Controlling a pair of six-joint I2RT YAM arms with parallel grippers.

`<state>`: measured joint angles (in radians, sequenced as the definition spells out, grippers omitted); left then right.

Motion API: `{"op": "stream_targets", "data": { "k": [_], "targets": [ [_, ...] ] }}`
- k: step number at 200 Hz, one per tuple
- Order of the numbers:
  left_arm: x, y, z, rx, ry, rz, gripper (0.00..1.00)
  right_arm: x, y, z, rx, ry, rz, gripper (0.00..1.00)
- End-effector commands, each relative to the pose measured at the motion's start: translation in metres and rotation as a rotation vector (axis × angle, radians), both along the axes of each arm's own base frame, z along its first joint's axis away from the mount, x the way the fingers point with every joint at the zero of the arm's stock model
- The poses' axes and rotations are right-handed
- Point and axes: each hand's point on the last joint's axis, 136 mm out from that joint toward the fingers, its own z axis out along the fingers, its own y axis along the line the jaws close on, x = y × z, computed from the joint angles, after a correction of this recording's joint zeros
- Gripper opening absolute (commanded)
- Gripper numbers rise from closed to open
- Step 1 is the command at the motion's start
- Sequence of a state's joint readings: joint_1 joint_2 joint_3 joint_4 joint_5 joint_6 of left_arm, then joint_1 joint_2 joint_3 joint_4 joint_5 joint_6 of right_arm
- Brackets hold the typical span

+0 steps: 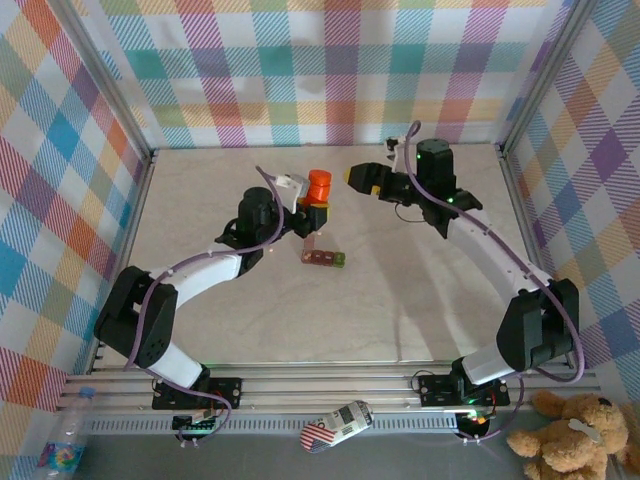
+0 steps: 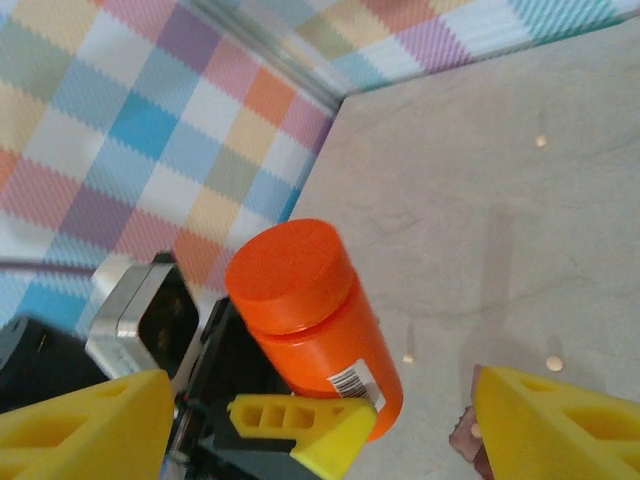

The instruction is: Sort the pills into containers

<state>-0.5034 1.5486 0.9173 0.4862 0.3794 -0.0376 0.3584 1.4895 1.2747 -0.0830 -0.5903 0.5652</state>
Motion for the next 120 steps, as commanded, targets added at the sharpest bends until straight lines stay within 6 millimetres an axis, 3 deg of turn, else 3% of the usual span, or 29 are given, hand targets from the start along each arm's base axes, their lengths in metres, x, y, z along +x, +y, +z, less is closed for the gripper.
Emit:
{"op": "stream_targets", "data": {
  "k": [1,64,120],
  "targets": [
    [-0.027,-0.023,0.038,-0.079,-0.027,-0.229,0.0,-0.021,0.019,0.007,-0.009,-0.061,0.208,0.78],
    [-0.033,-0.028,0.04,-0.088,-0.022,-0.279,0.0,-0.026,0.039,0.015,0.008,-0.082,0.3,0.76],
    [-0.033,-0.029,0.041,-0.088,-0.023,-0.283,0.0,-0.026,0.05,0.008,0.015,-0.058,0.325,0.63]
  ]
}}
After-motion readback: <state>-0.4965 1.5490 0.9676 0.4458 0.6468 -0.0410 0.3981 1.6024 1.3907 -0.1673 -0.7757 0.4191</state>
